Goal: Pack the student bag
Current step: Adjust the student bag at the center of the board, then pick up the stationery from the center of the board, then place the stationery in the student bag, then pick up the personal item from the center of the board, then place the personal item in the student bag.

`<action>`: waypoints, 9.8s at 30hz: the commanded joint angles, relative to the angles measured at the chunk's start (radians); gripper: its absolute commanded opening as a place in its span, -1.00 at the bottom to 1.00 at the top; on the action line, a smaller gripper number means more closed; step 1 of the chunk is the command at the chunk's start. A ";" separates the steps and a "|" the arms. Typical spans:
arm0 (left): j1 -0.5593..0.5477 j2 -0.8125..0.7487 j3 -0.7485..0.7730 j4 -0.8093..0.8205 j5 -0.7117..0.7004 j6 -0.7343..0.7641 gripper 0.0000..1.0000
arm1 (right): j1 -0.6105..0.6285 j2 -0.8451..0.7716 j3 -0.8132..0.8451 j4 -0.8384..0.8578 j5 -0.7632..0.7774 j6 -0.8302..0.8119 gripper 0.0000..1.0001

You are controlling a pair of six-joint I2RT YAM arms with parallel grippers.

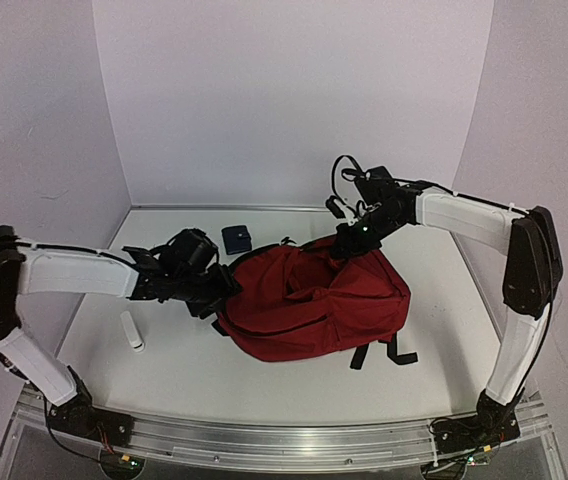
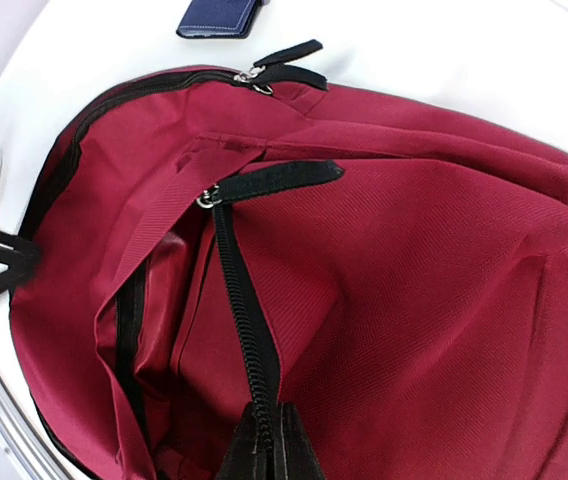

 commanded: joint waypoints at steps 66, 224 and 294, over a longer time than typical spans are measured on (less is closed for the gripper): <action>0.473 -0.156 -0.240 -0.280 0.014 0.159 -0.81 | -0.011 -0.039 -0.004 0.067 -0.128 -0.013 -1.00; 0.306 0.809 1.290 -0.658 -0.102 0.617 0.99 | -0.035 -0.137 -0.145 0.196 -0.215 0.070 -1.00; -0.098 0.198 0.469 -0.123 0.225 0.946 -0.11 | -0.036 -0.132 -0.127 0.168 -0.232 0.062 -1.00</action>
